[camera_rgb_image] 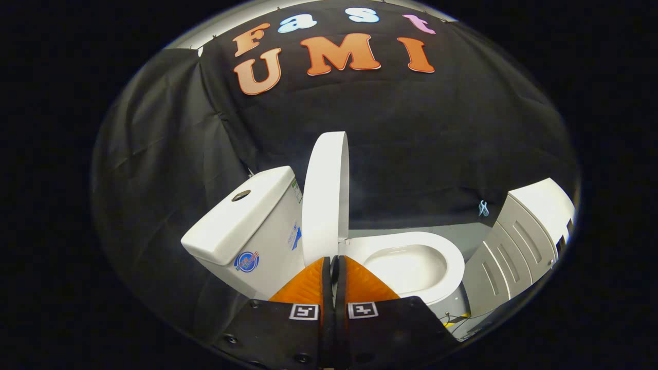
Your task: Open the toilet lid.
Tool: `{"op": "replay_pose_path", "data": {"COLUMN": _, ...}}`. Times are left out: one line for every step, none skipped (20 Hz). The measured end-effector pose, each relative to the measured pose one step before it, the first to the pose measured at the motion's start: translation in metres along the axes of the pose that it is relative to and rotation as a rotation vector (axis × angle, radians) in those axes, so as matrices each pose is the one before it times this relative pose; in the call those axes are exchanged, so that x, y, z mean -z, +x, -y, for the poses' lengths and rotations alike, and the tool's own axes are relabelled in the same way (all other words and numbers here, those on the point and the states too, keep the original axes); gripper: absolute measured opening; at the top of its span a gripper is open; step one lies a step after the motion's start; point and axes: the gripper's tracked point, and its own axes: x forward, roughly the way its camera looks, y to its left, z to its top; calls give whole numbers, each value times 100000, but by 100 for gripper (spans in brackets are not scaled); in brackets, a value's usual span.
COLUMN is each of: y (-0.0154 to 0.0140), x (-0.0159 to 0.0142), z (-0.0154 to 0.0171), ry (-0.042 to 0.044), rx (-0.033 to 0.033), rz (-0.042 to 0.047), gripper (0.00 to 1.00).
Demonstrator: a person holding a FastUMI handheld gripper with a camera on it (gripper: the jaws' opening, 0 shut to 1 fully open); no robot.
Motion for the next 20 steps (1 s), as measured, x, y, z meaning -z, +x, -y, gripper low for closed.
{"op": "replay_pose_path", "data": {"y": 89, "x": 24, "z": -673, "ry": -1438, "rx": 88, "rz": 253, "gripper": 7}}
{"op": "replay_pose_path", "data": {"y": 90, "x": -29, "z": -746, "ry": -1529, "rx": 0, "rz": 164, "gripper": 8}}
{"op": "replay_pose_path", "data": {"y": 57, "x": -58, "z": -697, "ry": -1771, "rx": -128, "rz": 69, "gripper": 7}}
{"op": "replay_pose_path", "data": {"y": 125, "x": 2, "z": -593, "ry": -1134, "rx": -79, "rz": 20, "gripper": 7}}
{"op": "replay_pose_path", "data": {"y": 82, "x": -64, "z": -607, "ry": -696, "rx": 110, "rz": -185, "gripper": 8}}
{"op": "replay_pose_path", "data": {"y": 292, "x": 48, "z": -520, "ry": -487, "rx": -113, "rz": -120, "gripper": 7}}
{"op": "replay_pose_path", "data": {"y": 54, "x": -23, "z": -686, "ry": -518, "rx": -436, "rz": -156, "gripper": 7}}
{"op": "replay_pose_path", "data": {"y": 156, "x": -9, "z": -711, "ry": 53, "rx": -450, "rz": -60, "gripper": 7}}
{"op": "replay_pose_path", "data": {"y": 94, "x": 70, "z": -764, "ry": -752, "rx": -145, "rz": 137, "gripper": 7}}
{"op": "replay_pose_path", "data": {"y": 131, "x": 41, "z": -693, "ry": -1532, "rx": 51, "rz": 271, "gripper": 7}}
{"op": "replay_pose_path", "data": {"y": 141, "x": 206, "z": -640, "ry": -1824, "rx": 118, "rz": 140, "gripper": 7}}
{"op": "replay_pose_path", "data": {"y": 157, "x": 107, "z": -674, "ry": -1952, "rx": -29, "rz": 103, "gripper": 7}}
{"op": "replay_pose_path", "data": {"y": 8, "x": 87, "z": -557, "ry": -1779, "rx": -230, "rz": -6, "gripper": 7}}
{"op": "replay_pose_path", "data": {"y": -51, "x": 48, "z": -584, "ry": -886, "rx": -394, "rz": 63, "gripper": 8}}
{"op": "replay_pose_path", "data": {"y": -16, "x": 23, "z": -509, "ry": -608, "rx": -271, "rz": 88, "gripper": 7}}
{"op": "replay_pose_path", "data": {"y": 89, "x": 48, "z": -477, "ry": -982, "rx": 99, "rz": 57, "gripper": 7}}
{"op": "replay_pose_path", "data": {"y": 131, "x": 91, "z": -322, "ry": -913, "rx": 57, "rz": 185, "gripper": 7}}
{"op": "replay_pose_path", "data": {"y": 13, "x": 174, "z": -311, "ry": -394, "rx": -239, "rz": -137, "gripper": 7}}
{"op": "replay_pose_path", "data": {"y": 124, "x": -101, "z": -135, "ry": -200, "rx": 613, "rz": -209, "gripper": 7}}
{"op": "replay_pose_path", "data": {"y": -14, "x": -118, "z": -137, "ry": -171, "rx": 258, "rz": 265, "gripper": 7}}
